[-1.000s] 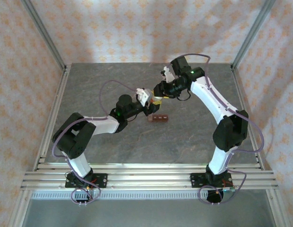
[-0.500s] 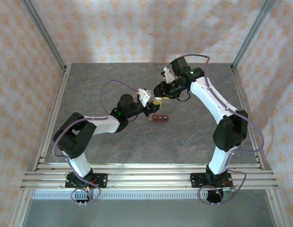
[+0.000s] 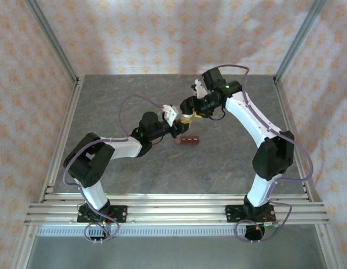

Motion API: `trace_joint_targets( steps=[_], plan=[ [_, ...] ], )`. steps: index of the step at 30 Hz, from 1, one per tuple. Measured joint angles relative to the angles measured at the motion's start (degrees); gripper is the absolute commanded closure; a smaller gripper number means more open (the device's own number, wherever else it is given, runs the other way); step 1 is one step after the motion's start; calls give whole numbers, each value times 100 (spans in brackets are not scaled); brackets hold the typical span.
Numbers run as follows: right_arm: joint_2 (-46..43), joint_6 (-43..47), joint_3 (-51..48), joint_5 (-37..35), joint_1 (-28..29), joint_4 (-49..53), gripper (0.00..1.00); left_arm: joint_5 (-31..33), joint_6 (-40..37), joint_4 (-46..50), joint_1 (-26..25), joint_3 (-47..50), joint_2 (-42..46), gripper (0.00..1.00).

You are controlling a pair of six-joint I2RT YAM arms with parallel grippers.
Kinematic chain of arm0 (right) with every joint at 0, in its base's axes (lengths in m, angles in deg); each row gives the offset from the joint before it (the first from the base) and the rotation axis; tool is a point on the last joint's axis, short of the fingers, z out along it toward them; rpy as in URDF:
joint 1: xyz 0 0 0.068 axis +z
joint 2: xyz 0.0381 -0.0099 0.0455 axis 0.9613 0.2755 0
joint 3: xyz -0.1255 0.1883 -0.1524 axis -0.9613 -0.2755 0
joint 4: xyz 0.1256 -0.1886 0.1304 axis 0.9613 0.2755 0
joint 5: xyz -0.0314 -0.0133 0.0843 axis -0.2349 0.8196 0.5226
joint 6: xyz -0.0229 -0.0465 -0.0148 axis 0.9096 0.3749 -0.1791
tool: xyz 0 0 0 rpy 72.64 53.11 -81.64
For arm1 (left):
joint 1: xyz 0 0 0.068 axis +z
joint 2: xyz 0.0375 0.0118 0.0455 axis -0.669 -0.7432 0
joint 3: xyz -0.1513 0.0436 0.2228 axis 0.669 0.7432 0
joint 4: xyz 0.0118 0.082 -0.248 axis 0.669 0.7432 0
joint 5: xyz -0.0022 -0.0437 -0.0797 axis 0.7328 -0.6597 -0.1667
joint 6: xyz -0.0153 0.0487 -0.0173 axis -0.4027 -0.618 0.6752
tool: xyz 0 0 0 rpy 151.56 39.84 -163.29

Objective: Sort the pills into containers

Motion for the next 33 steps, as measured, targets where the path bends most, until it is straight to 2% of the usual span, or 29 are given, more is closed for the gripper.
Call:
trace_joint_targets(
  steps=[7, 15, 23, 33],
  plan=[
    [-616, -369, -511, -98, -372, -361, 29, 63, -2, 20, 0, 15, 2, 100],
    [-1429, -1528, -1759, -420, -654, -1661, 27, 66, -142, 442, 0, 22, 179, 100],
    [-1659, -2667, -2214, -468, -640, -2887, 26, 61, -376, 907, 0, 20, 306, 100],
    [-1436, -2931, -2212, -455, -122, -3220, 25, 61, -511, 1220, 0, 7, 306, 100]
  ],
)
